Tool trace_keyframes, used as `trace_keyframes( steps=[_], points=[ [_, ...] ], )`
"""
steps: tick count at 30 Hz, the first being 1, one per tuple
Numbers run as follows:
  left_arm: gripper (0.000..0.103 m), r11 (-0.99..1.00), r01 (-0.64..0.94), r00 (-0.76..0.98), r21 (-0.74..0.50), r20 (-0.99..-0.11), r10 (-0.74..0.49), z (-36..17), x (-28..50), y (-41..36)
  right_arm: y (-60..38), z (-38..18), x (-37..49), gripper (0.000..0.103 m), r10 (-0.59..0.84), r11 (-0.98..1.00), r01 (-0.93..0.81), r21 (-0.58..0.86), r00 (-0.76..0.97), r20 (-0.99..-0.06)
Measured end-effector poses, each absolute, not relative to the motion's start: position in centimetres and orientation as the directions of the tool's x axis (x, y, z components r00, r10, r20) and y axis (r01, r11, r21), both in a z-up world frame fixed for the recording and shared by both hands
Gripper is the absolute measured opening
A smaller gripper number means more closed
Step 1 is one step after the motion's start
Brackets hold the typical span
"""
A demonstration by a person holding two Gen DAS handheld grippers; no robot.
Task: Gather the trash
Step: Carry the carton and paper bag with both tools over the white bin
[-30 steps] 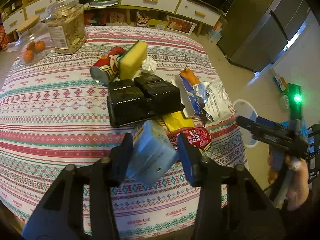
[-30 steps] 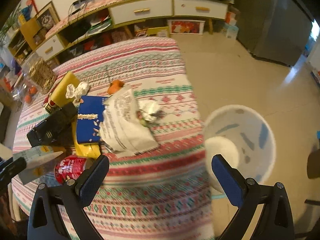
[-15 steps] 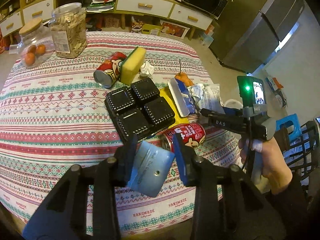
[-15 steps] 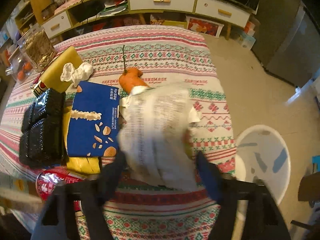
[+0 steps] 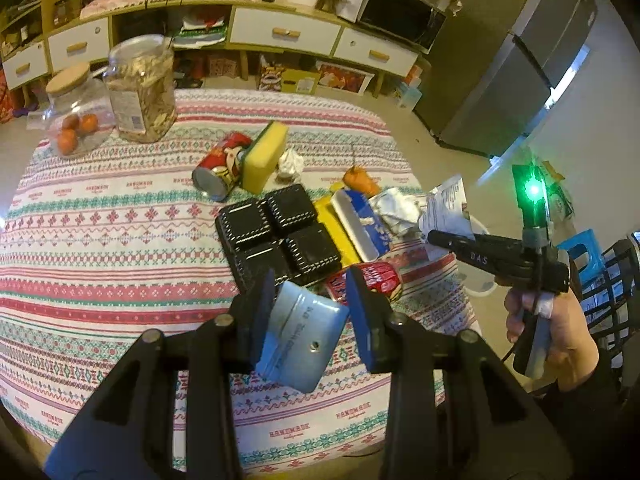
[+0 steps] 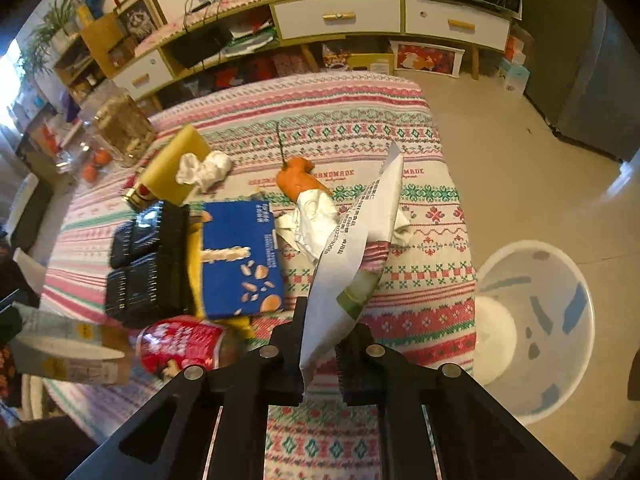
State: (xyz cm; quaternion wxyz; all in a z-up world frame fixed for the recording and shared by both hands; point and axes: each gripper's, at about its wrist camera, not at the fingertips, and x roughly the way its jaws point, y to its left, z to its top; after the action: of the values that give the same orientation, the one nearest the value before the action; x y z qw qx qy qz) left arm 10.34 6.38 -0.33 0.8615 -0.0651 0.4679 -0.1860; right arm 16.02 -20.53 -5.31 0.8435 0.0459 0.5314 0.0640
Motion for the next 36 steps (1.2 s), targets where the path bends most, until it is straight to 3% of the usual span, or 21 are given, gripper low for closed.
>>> trace_keyframes(
  steps=[6,14,27,36],
  points=[
    [0.038,0.914,0.278,0.522,-0.295,-0.752,-0.402,1.1,9.7,6.0,-21.3,-3.5,14.5,0.012,0.207,0.978,-0.060,0.202,0.447,-0.870],
    [0.038,0.890,0.323,0.519,-0.322,-0.726,-0.451,2.1,9.7,2.8,-24.1,-2.2,12.0,0.012,0.168,0.984,-0.021,0.180,0.470,-0.866],
    [0.038,0.790,0.489,0.445,-0.369,-0.673,-0.590,2.1,11.1,-11.7,-35.6,-3.7,8.7,0.012,0.048,0.973,0.184,0.140,0.430,-0.901],
    [0.038,0.748,0.518,0.357,-0.415,-0.690,-0.629,-2.2,14.1,-20.4,-39.3,-4.8,7.4,0.012,0.018,0.965,0.234,0.122,0.405,-0.914]
  ],
)
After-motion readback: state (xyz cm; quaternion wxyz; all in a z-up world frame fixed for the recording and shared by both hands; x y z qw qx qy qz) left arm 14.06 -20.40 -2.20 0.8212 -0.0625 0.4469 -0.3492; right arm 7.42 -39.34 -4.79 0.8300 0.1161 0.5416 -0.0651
